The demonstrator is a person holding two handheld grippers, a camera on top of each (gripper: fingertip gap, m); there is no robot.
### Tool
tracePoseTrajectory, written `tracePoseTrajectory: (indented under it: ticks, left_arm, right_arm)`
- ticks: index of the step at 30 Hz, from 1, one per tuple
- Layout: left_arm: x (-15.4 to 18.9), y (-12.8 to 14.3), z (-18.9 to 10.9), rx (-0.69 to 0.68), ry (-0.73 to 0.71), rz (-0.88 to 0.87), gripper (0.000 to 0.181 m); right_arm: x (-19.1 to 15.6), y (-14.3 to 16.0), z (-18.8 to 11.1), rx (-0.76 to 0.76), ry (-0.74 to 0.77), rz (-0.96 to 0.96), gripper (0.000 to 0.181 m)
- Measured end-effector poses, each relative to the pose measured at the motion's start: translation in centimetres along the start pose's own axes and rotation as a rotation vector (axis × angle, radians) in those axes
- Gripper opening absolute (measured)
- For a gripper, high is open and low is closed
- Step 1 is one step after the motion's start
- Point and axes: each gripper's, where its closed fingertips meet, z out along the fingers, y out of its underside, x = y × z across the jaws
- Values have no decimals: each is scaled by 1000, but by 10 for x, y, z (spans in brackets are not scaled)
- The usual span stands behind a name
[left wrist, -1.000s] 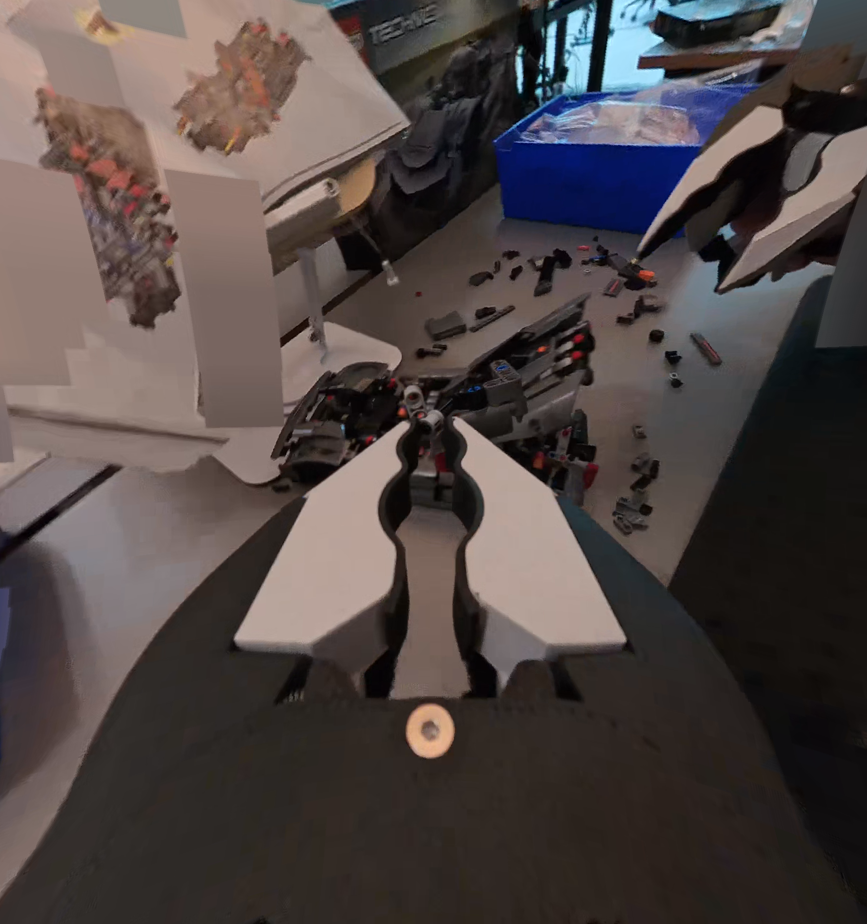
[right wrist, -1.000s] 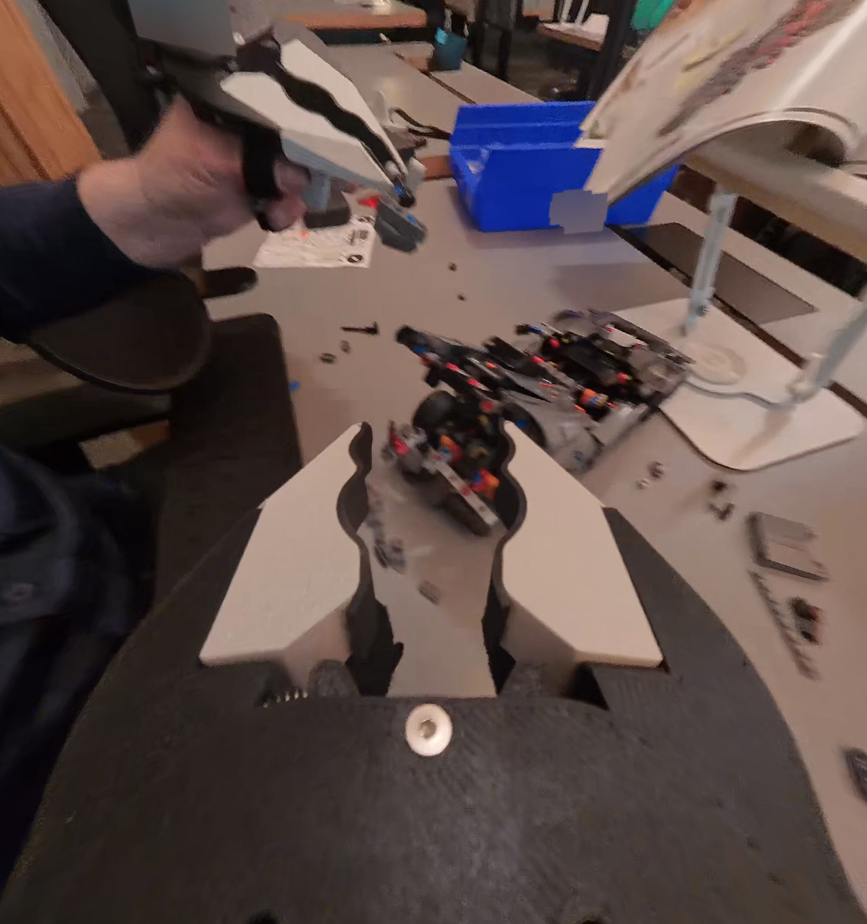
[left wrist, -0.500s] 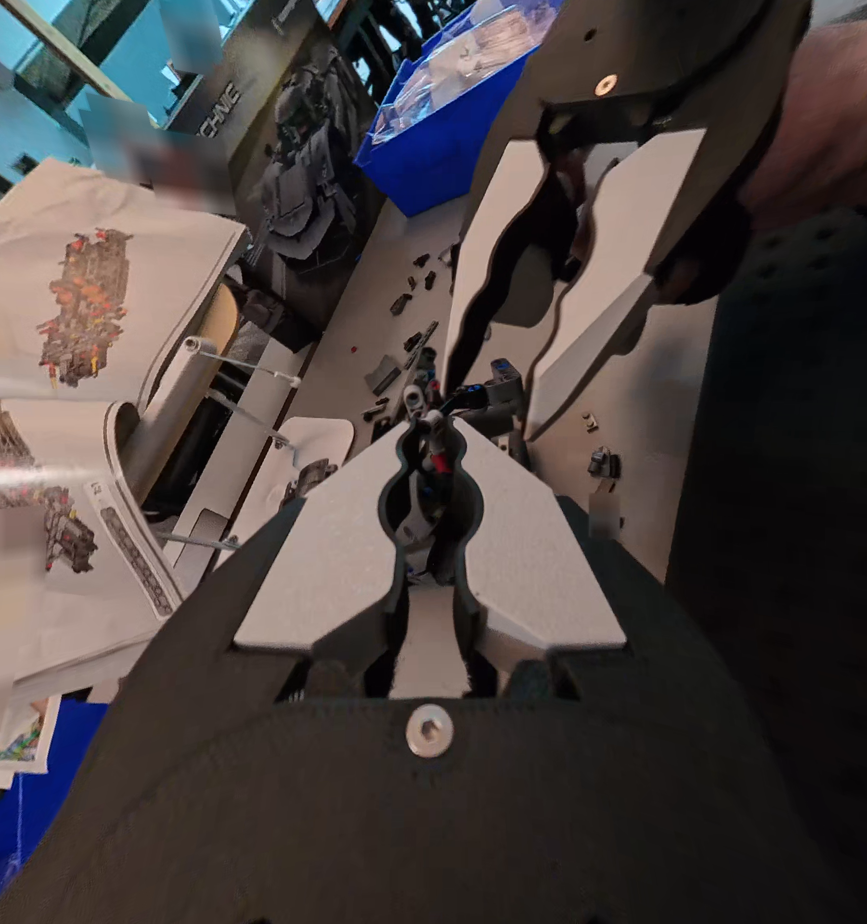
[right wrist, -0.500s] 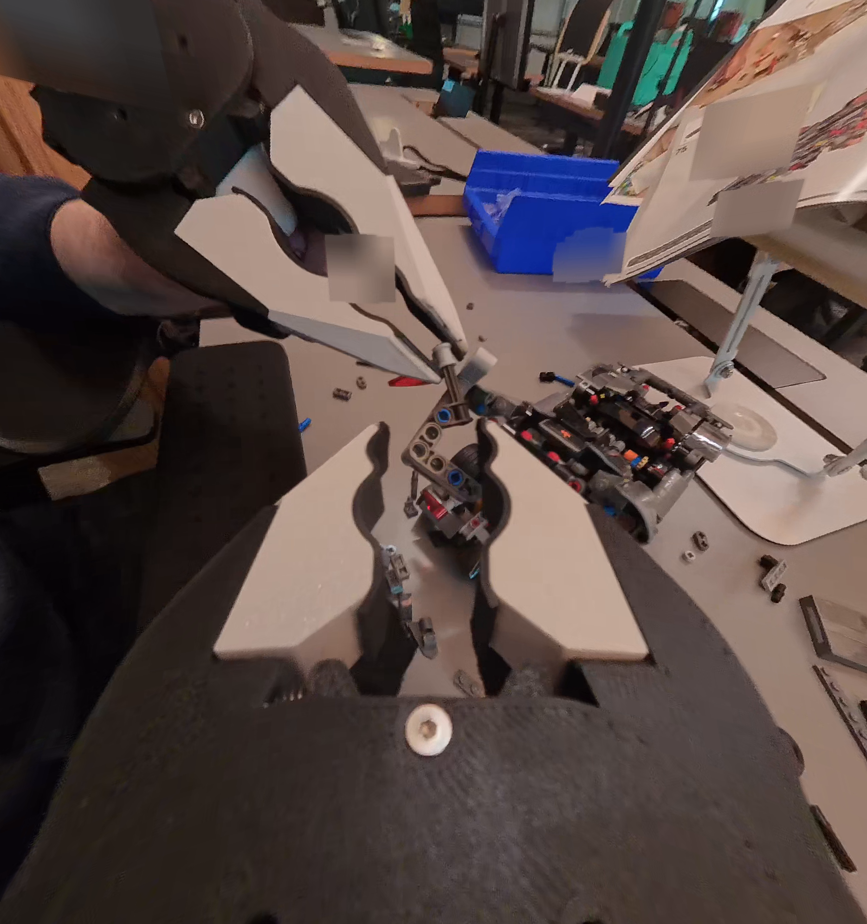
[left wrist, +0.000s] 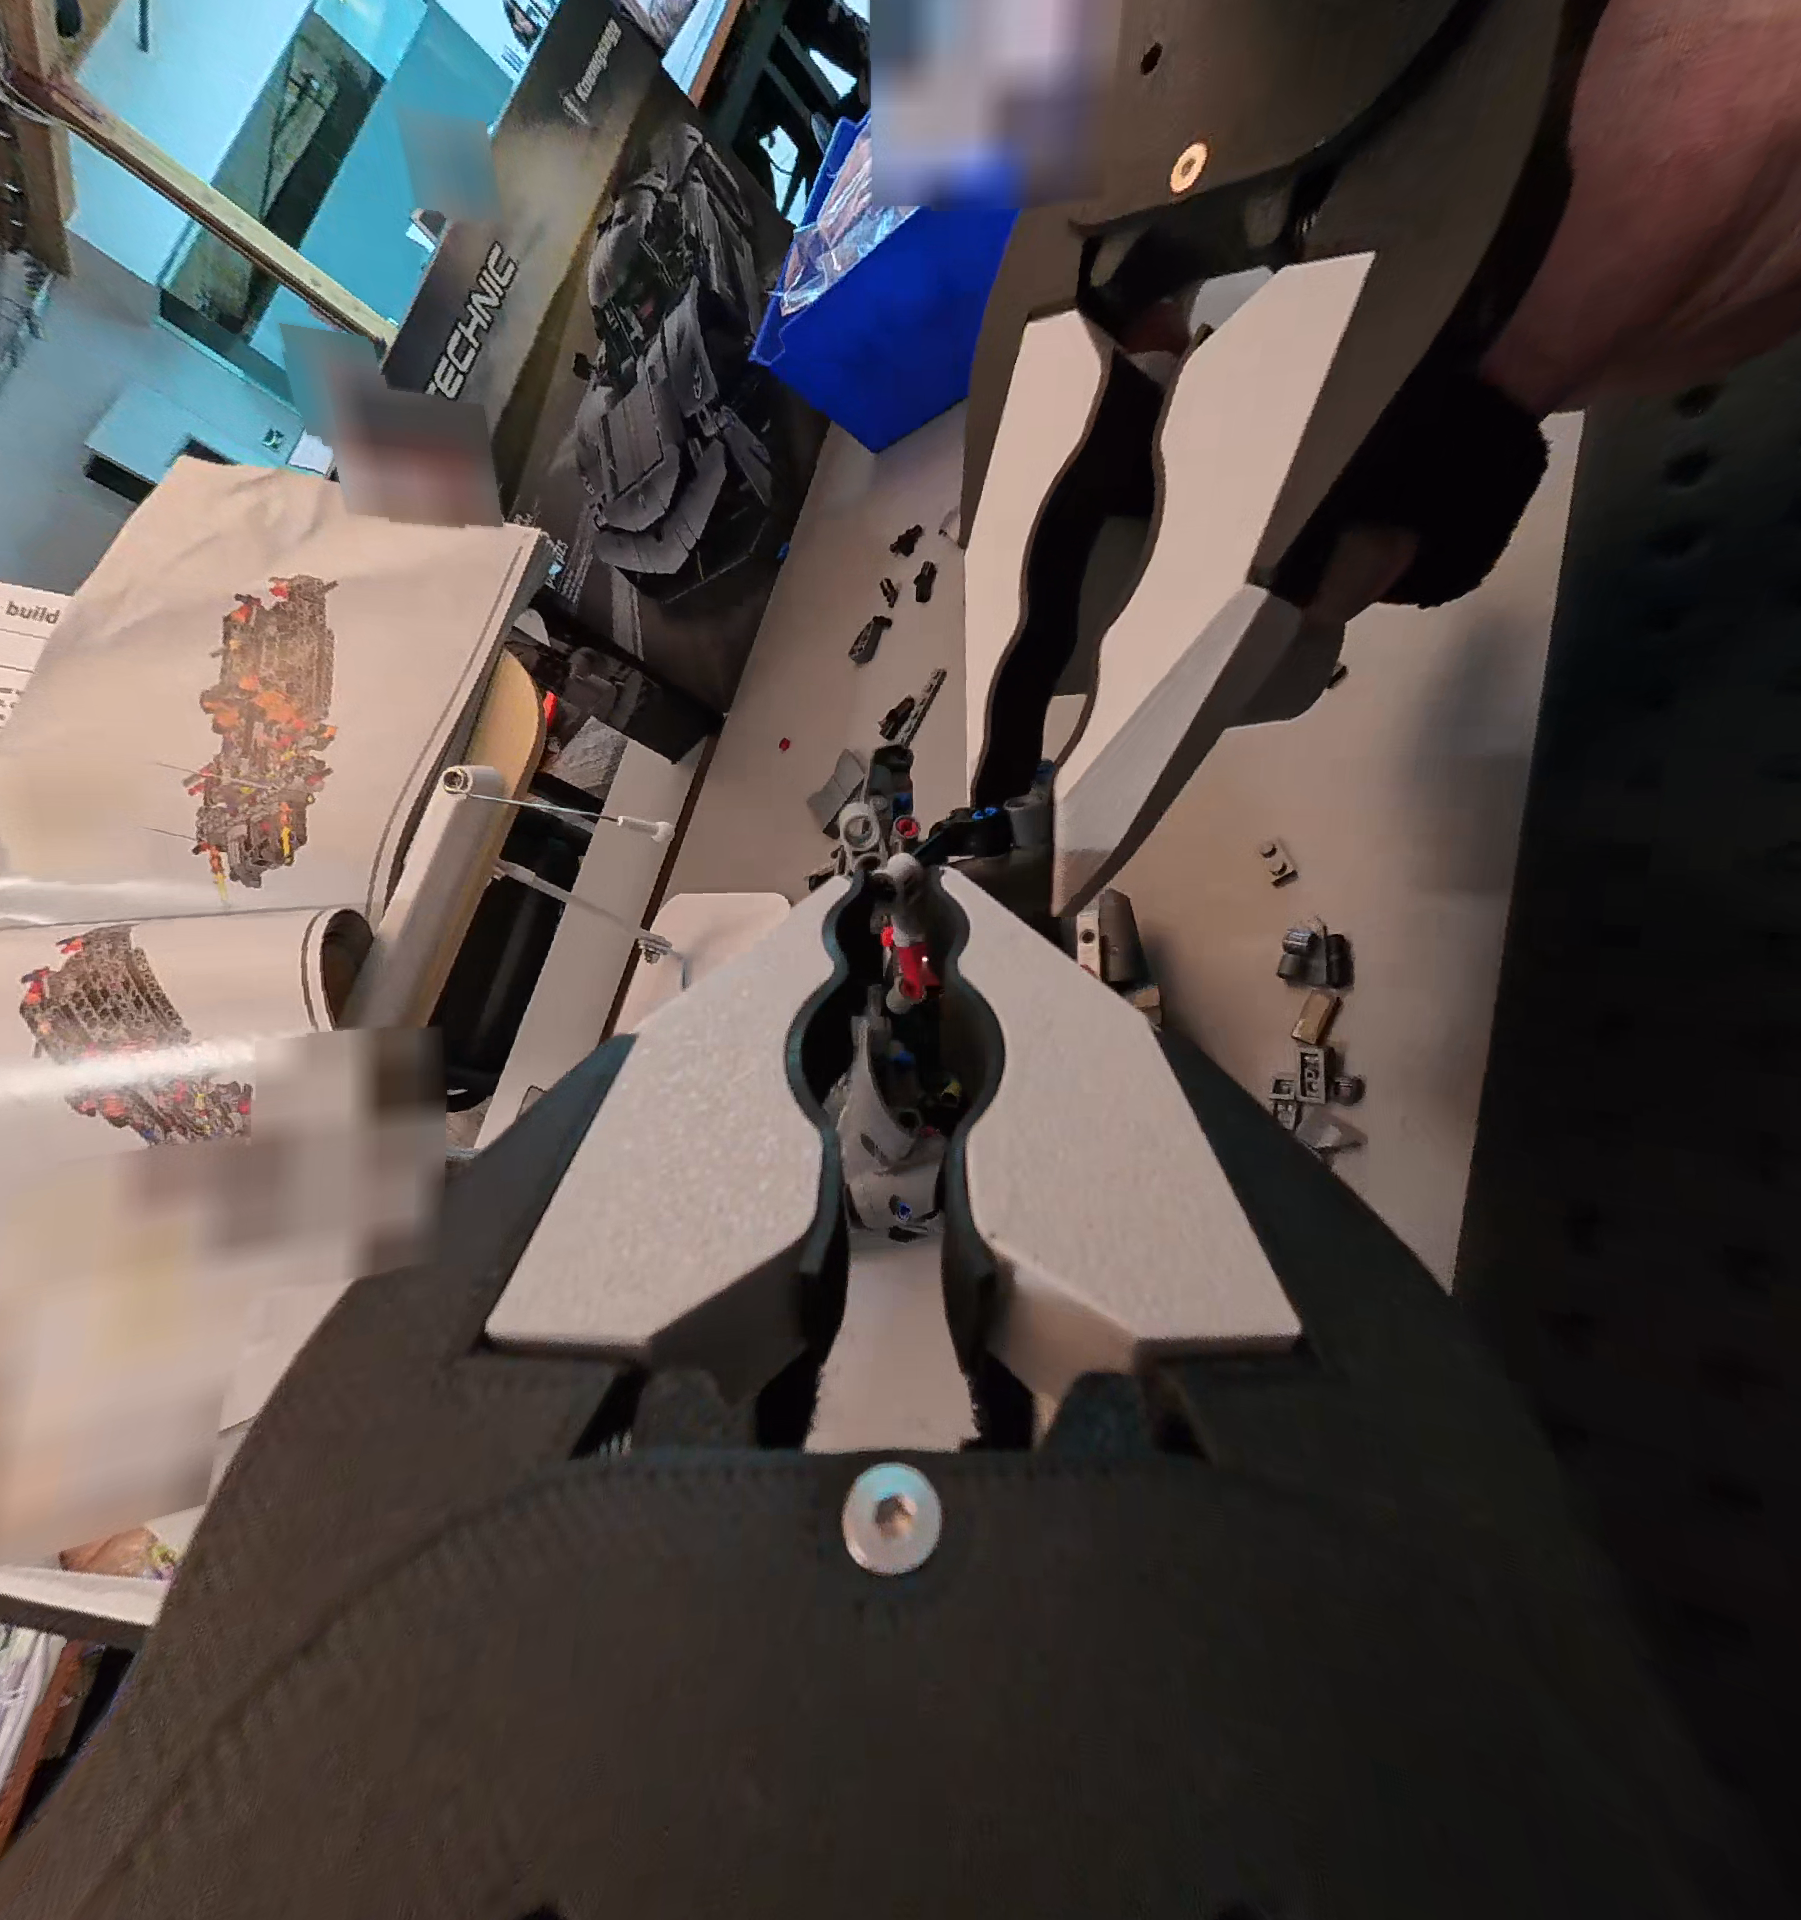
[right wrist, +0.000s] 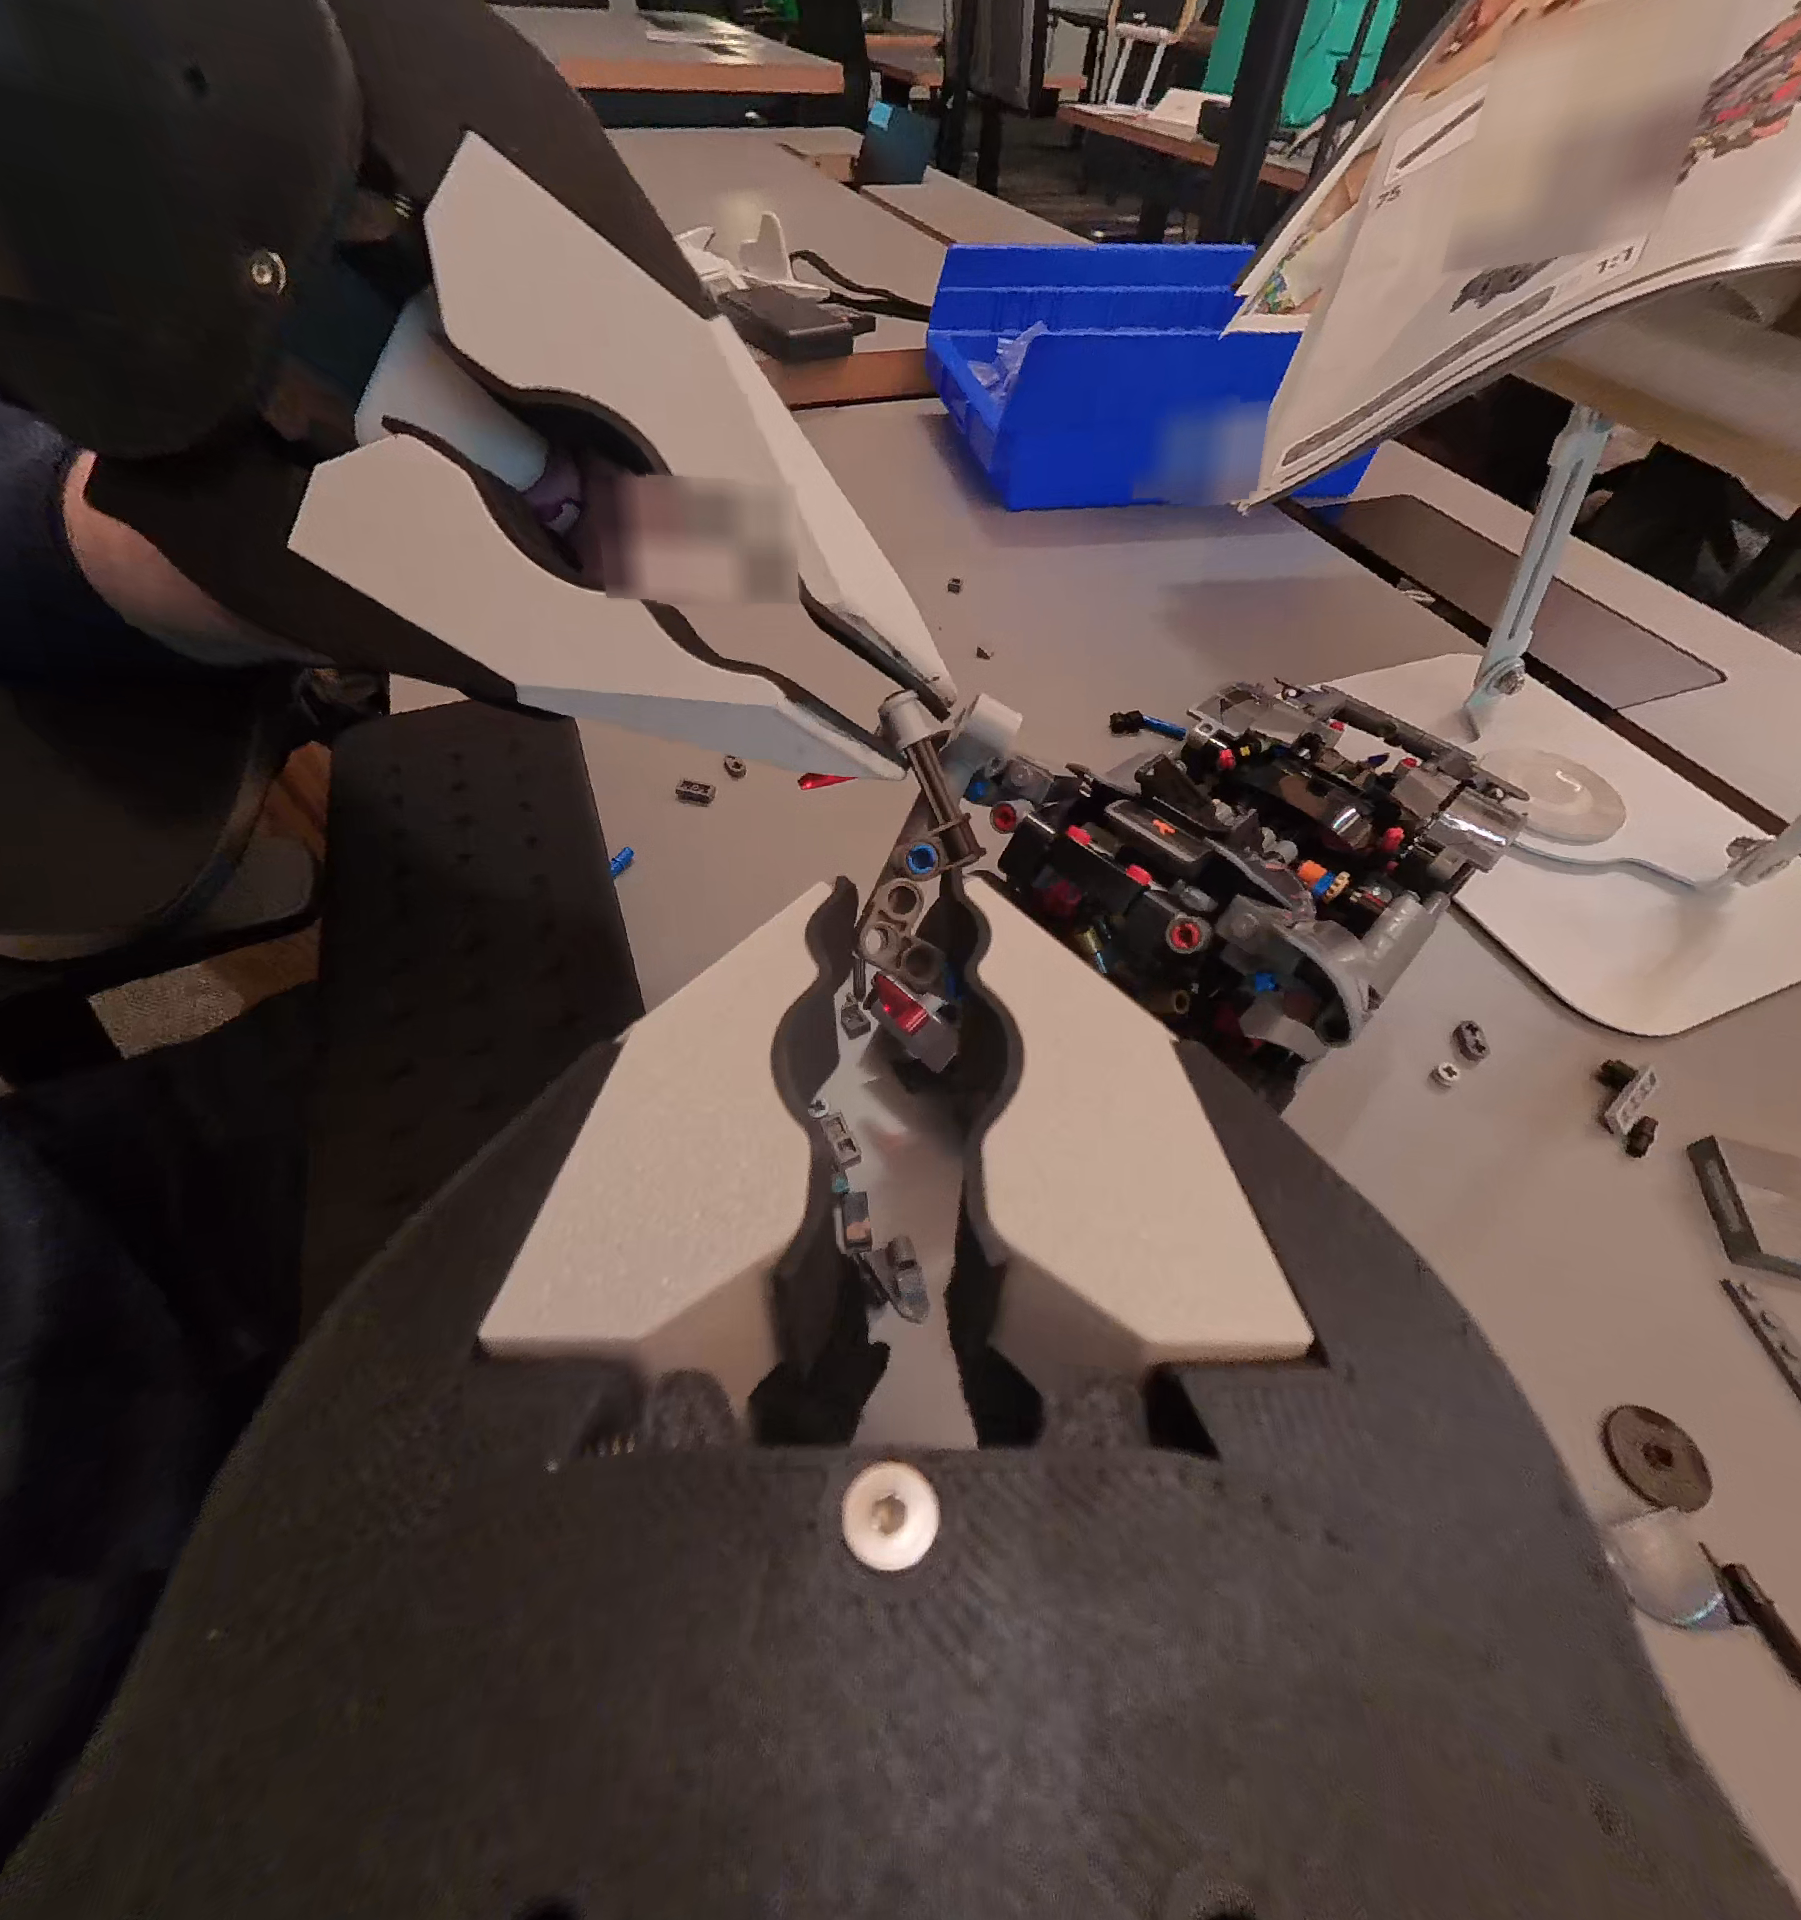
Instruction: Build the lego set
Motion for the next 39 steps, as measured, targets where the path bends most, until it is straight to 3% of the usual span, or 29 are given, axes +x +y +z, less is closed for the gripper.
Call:
tracePoseTrajectory:
  ticks: [10, 19, 29, 35, 39]
  left_arm:
    - [11, -6, 4, 5, 18, 43, 4]
    - [10, -15, -2, 83, 24, 58, 12]
    - [1, -19, -11, 190, 123, -140, 16]
    - [5, -18, -9, 258, 296, -372, 19]
    - [18, -23, -9, 282, 406, -421, 20]
  right_arm:
    - [10, 7, -2, 6, 47, 90, 5]
    - [10, 2, -8, 74, -17, 173, 4]
    - [4, 11, -25, 91, -182, 262, 5]
    - [-11, 13, -29, 73, -209, 72, 5]
    - [-18, 15, -24, 40, -197, -16, 5]
